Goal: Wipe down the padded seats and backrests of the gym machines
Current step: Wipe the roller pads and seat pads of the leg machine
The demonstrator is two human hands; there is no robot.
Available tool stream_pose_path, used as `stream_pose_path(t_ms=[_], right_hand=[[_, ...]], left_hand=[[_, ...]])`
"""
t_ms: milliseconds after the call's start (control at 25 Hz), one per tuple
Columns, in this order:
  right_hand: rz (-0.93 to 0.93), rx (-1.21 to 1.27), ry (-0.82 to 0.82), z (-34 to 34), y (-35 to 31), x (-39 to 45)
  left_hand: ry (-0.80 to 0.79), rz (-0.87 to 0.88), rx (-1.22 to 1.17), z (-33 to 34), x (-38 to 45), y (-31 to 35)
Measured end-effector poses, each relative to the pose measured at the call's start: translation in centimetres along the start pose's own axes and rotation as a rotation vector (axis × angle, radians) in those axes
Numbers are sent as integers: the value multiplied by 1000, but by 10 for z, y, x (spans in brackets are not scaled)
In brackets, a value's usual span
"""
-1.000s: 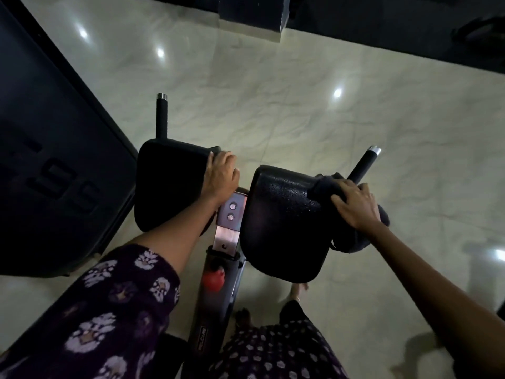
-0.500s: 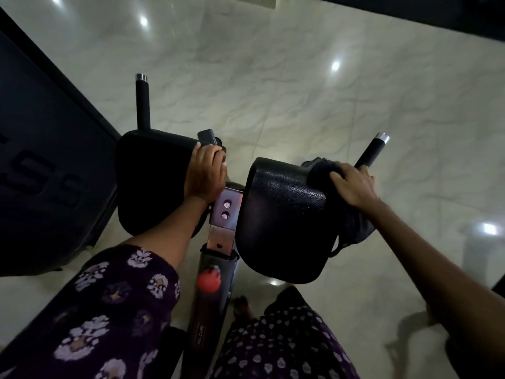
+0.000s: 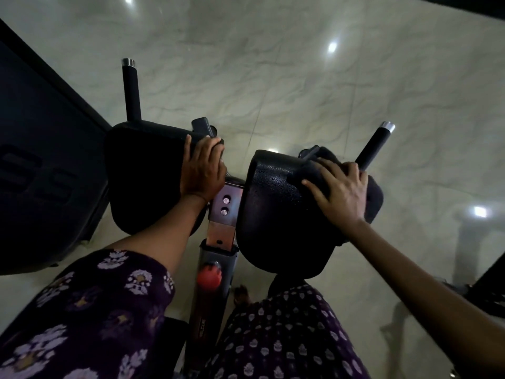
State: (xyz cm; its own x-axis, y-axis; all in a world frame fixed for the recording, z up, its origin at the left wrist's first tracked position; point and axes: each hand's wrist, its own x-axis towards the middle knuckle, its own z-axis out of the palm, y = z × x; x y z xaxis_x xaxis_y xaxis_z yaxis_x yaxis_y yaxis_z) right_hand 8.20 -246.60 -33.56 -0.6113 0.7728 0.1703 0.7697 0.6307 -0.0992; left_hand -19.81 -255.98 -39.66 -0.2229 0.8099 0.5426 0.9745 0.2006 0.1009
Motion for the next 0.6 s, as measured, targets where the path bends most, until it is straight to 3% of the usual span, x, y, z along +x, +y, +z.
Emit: stream_pose_path(t_ms=[160, 360, 480, 600], right_hand=[[-136, -63, 26, 22, -55, 10], [-418, -154, 89, 21, 1, -33], [-374, -211, 126, 19, 25, -61], [-324, -177, 135, 23, -12, -34]], left_hand=[[-9, -13, 1, -1, -2, 1], [-11, -33, -41, -3, -3, 2], [-2, -28, -47, -3, -2, 3], [-21, -30, -38, -2, -2, 2]])
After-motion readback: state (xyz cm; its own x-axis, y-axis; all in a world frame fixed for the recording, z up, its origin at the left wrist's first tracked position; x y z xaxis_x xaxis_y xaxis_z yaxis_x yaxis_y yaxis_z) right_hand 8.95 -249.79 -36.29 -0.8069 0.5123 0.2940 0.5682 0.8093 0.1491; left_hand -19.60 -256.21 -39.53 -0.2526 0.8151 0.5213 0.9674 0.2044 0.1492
